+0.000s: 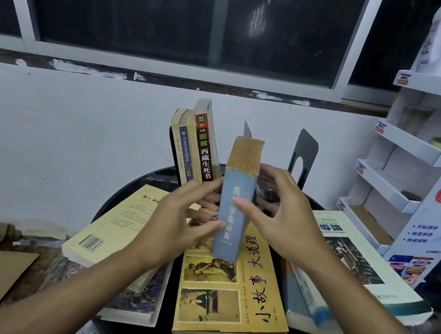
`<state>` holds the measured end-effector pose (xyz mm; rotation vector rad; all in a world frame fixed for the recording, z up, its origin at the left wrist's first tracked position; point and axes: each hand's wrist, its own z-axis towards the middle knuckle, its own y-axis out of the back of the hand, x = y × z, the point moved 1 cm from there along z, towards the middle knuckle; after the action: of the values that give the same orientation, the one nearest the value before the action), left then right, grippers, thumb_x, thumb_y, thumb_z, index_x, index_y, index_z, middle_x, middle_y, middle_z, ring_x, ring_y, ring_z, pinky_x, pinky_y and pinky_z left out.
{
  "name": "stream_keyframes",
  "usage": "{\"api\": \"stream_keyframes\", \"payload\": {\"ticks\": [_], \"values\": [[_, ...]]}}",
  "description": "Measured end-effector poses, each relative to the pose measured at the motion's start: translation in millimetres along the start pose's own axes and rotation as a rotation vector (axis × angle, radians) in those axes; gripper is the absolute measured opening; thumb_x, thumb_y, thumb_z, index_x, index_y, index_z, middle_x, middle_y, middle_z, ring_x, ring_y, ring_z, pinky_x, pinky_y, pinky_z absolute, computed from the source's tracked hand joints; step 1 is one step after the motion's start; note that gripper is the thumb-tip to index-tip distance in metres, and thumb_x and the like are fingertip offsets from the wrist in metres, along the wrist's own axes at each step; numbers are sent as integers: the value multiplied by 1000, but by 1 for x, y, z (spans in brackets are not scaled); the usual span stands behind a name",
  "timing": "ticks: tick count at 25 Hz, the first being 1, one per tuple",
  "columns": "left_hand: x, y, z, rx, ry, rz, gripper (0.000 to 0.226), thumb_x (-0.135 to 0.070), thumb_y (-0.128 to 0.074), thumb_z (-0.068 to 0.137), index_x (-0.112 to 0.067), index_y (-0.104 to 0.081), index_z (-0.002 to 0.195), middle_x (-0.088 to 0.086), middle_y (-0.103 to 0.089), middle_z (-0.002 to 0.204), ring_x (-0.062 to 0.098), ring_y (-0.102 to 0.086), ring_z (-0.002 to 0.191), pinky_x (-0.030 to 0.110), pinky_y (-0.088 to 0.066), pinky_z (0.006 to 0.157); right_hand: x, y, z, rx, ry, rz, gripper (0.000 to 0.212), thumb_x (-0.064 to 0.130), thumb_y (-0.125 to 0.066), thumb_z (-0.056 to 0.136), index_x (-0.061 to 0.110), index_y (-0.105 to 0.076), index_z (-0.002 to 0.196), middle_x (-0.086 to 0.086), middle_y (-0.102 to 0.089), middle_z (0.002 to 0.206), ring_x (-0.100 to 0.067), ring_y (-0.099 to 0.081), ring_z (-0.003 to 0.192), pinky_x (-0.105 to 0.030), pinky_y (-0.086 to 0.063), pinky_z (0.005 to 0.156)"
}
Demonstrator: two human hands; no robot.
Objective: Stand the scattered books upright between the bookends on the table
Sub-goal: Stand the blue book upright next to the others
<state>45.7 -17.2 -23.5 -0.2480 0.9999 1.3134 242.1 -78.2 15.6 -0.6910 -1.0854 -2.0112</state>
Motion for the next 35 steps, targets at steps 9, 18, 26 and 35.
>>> {"api": "stream_keyframes", "payload": {"ticks": [9, 18, 26, 35], "values": [[5, -24, 5, -47, 12, 68, 88, -35, -84, 74, -25, -44, 152, -11, -51, 139, 3, -57, 119, 18, -60, 76, 11, 23, -5, 46, 9, -151, 54, 51, -71, 85, 30, -58, 133, 14, -65, 120, -3, -63, 111, -32, -59, 88], [3, -33, 9, -34, 27, 43, 83, -42, -81, 73, -22, -51, 147, -10, -58, 134, 6, -63, 114, 28, -63, 77, 34, 1, -1, -266, -82, -636, 58, 66, -66, 82, 12, -53, 99, -1, -62, 81, -24, -60, 74, -32, -43, 57], [9, 8, 39, -17, -9, 291, 83, -49, -82, 74, -29, -49, 147, -16, -54, 140, -3, -54, 119, 20, -54, 94, 30, 10, 9, -327, -28, -617, 46, 50, -71, 83, 9, -54, 97, 1, -55, 66, -20, -51, 59, -24, -29, 45], [30, 65, 132, -70, -66, 778, 79, -33, -80, 84, -20, -42, 152, 1, -41, 155, 21, -35, 143, 48, -44, 111, 28, 7, 46, -336, 24, -579, 42, 48, -73, 81, 13, -51, 88, 2, -58, 70, -16, -55, 61, -25, -37, 49]]}}
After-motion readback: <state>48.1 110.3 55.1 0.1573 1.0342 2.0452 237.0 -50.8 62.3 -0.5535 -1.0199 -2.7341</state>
